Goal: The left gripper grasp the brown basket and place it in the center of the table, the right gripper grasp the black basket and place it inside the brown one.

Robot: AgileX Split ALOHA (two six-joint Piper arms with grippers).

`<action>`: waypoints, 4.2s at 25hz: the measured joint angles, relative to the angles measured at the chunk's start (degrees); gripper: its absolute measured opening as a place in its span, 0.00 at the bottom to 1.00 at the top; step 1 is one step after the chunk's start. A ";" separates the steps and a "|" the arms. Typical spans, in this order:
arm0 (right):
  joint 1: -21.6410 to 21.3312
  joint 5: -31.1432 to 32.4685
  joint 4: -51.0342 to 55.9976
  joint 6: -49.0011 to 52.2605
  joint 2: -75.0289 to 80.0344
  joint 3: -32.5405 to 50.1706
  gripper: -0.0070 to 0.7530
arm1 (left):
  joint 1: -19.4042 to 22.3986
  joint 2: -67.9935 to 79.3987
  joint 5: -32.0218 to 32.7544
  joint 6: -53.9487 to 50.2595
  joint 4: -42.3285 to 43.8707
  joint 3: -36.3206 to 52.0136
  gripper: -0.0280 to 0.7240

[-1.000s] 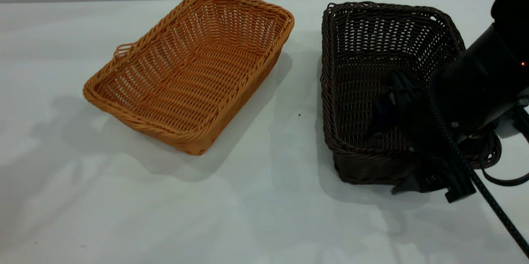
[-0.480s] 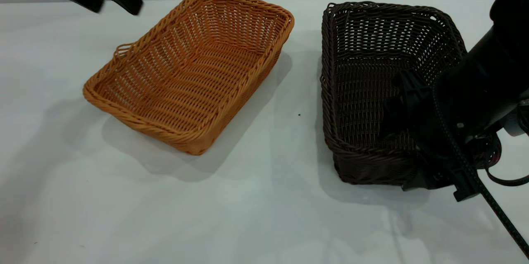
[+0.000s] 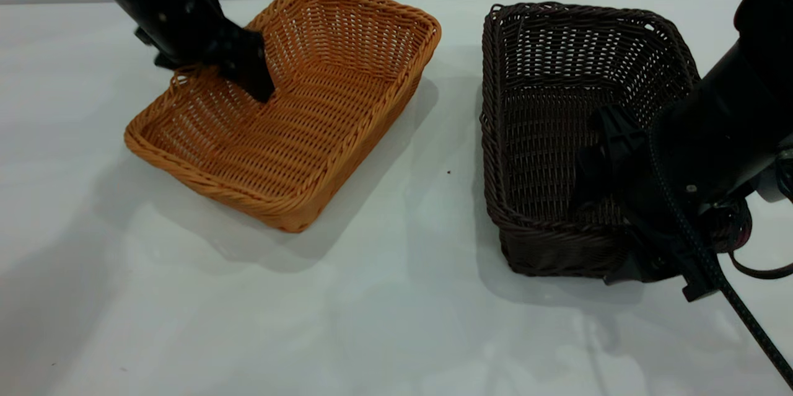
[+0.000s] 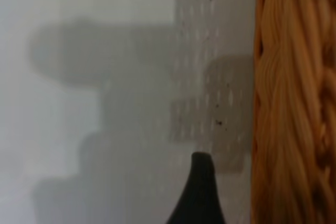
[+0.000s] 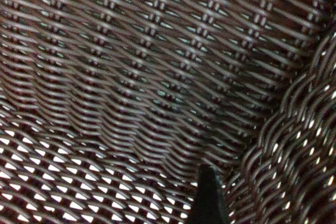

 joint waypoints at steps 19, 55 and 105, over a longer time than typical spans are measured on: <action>0.06 -3.45 1.55 0.89 1.62 0.00 0.15 | -0.27 2.73 -1.88 0.07 -0.91 -0.45 0.35; -42.73 45.69 -25.21 -34.38 -25.28 -4.25 0.12 | -18.64 2.79 -13.03 49.37 -1.98 -0.56 0.32; -36.32 37.12 -24.99 -36.09 -20.48 -10.73 0.12 | -7.71 -38.43 7.19 29.04 10.89 -0.03 0.58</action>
